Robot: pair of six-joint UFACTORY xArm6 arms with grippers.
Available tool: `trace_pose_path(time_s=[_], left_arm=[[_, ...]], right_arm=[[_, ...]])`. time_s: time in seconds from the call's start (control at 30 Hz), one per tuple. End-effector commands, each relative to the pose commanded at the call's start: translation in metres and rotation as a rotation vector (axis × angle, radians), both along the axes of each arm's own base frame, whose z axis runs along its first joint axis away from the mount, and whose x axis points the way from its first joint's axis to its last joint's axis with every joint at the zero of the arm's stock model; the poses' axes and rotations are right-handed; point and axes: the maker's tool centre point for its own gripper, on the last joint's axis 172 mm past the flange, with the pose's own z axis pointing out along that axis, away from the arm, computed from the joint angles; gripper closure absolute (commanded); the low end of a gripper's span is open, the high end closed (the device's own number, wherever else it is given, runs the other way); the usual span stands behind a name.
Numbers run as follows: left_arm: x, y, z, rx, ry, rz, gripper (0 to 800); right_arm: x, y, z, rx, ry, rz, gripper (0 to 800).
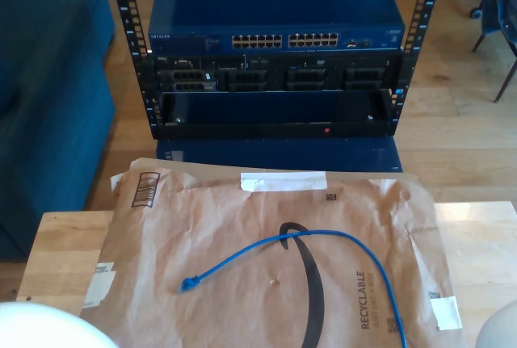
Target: Grab the cable and plug it in
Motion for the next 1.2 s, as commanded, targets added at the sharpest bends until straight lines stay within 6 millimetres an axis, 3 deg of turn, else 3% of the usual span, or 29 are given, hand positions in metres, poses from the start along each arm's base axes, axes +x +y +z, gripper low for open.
trace_pose_path(time_s=[0.13,0.27,0.47,0.63,0.73,1.0,1.1,1.2], left_arm=[[0.000,-0.002,-0.001,-0.005,0.002,-0.001,0],[-0.003,0.005,0.006,0.006,0.010,-0.007,0],[-0.006,0.012,0.044,-0.034,0.016,0.010,0],[-0.002,0.046,0.070,0.067,0.027,0.016,0],[0.015,0.062,0.080,0.100,0.057,0.000,0],[0.086,0.059,0.114,0.094,0.187,-0.048,0],[0.114,0.056,0.127,0.127,0.229,-0.056,0],[0.135,0.049,0.136,0.155,0.259,-0.068,0]], right_arm=[[0.000,-0.008,0.007,-0.013,0.003,-0.035,3],[0.002,-0.020,0.029,-0.029,0.006,-0.071,3],[0.011,-0.033,0.069,-0.002,0.016,-0.141,7],[0.032,-0.062,0.112,-0.053,0.021,-0.180,8],[0.063,-0.068,0.126,-0.065,0.030,-0.171,18],[0.140,-0.070,0.152,-0.065,0.060,-0.192,18],[0.171,-0.060,0.162,-0.074,0.060,-0.180,16],[0.191,-0.038,0.170,-0.059,0.080,-0.166,14]])
